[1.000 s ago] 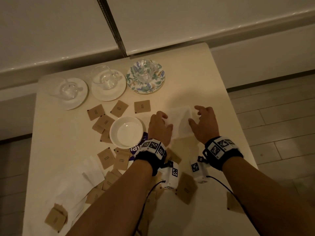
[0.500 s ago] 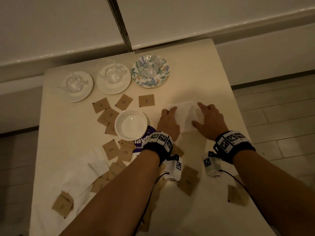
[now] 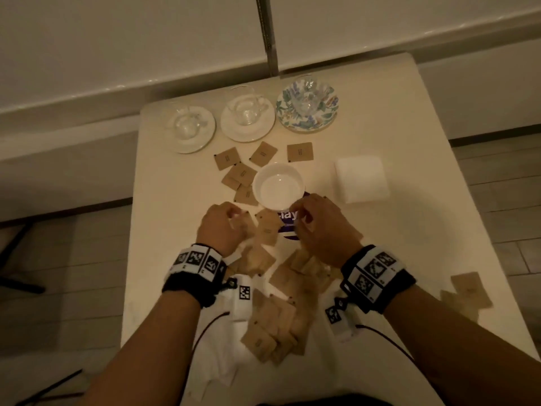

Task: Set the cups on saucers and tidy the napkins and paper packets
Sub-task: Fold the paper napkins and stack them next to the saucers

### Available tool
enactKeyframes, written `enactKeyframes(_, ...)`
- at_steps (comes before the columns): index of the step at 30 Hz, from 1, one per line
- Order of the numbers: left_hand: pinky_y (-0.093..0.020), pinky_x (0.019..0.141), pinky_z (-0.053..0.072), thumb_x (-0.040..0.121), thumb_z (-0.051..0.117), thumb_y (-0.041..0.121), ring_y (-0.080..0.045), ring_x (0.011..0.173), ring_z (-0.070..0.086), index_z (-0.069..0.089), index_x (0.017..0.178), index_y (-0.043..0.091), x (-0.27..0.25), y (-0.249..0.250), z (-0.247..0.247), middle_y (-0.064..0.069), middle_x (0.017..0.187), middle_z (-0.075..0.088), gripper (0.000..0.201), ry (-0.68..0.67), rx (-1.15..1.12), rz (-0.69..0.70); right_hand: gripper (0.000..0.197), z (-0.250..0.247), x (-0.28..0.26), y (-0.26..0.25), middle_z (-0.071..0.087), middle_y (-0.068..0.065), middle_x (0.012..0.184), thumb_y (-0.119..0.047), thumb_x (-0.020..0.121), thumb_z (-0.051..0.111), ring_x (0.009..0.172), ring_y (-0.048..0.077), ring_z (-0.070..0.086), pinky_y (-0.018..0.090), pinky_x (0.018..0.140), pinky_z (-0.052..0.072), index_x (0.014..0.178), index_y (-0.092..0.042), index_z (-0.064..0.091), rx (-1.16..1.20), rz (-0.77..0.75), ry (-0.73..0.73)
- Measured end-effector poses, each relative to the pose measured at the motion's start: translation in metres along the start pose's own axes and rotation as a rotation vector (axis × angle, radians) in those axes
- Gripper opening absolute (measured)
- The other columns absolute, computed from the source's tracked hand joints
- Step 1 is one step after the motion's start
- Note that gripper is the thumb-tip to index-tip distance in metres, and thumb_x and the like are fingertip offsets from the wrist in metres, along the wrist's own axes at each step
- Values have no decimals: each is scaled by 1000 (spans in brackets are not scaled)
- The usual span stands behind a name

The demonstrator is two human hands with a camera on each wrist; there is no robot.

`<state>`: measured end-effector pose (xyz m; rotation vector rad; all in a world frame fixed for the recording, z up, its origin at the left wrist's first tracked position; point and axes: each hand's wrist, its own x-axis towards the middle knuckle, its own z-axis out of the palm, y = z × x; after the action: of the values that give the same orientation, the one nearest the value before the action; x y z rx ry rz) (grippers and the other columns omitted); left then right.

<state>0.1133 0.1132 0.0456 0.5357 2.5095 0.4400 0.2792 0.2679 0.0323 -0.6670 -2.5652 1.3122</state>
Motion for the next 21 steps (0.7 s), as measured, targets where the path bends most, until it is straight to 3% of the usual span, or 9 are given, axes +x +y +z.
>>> enactKeyframes(3, -51, 100, 40, 61, 90, 25, -38, 126, 35, 35, 141, 31, 11, -50, -21, -13, 134, 32, 97, -170, 310, -210, 19, 36, -8, -23, 53, -15, 97, -20, 92, 57, 84, 3, 52, 21, 76, 48, 110, -27, 56, -19, -25, -139)
enactKeyframes(5, -53, 99, 40, 57, 92, 25, -42, 128, 30, 23, 146, 34, 13, -69, -20, -14, 136, 25, 113, -270, 376, -203, 22, 58, -12, -36, 52, -14, 96, -20, 92, 57, 81, 5, 52, 24, 72, 48, 113, -27, 54, -28, -10, -216)
enactKeyframes(7, -53, 95, 42, 57, 91, 26, -43, 125, 32, 20, 145, 37, 14, -82, -14, -14, 134, 24, 114, -300, 409, -156, 25, 79, -13, -45, 49, -14, 94, -21, 92, 56, 81, 8, 51, 24, 70, 46, 117, -26, 53, -47, 24, -289)
enactKeyframes(10, -47, 89, 46, 61, 88, 20, -40, 120, 40, 31, 136, 35, 17, -92, -11, -12, 129, 30, 96, -256, 340, -118, 34, 107, -13, -54, 47, -13, 97, -19, 91, 56, 84, 10, 49, 26, 72, 47, 123, -27, 50, -81, 78, -354)
enactKeyframes(12, -38, 83, 48, 69, 84, 14, -35, 113, 51, 45, 127, 25, 18, -95, -11, -12, 127, 43, 70, -258, 294, -51, 37, 119, -11, -58, 49, -12, 98, -17, 90, 56, 86, 12, 51, 27, 74, 48, 126, -27, 49, -83, 115, -371)
enactKeyframes(15, -32, 82, 48, 80, 75, 8, -29, 108, 59, 62, 114, 14, 18, -98, -9, -11, 122, 61, 37, -264, 276, 54, 40, 131, -9, -63, 55, -6, 110, -16, 89, 57, 91, 13, 54, 31, 80, 51, 127, -27, 49, -90, 166, -376)
enactKeyframes(19, -28, 72, 45, 83, 73, 11, -22, 88, 59, 69, 102, 14, 11, -95, -14, -8, 104, 67, 19, -259, 70, 120, 48, 133, -10, -64, 50, -1, 122, -20, 86, 65, 94, 11, 50, 30, 82, 48, 131, -23, 46, -1, 252, -255)
enactKeyframes(21, -28, 73, 45, 84, 73, 13, -20, 86, 59, 69, 98, 15, 6, -88, -19, -6, 98, 67, 15, -240, -37, 184, 57, 127, -9, -66, 44, 2, 129, -21, 85, 69, 107, 17, 49, 32, 89, 48, 136, -17, 42, 67, 285, -174)
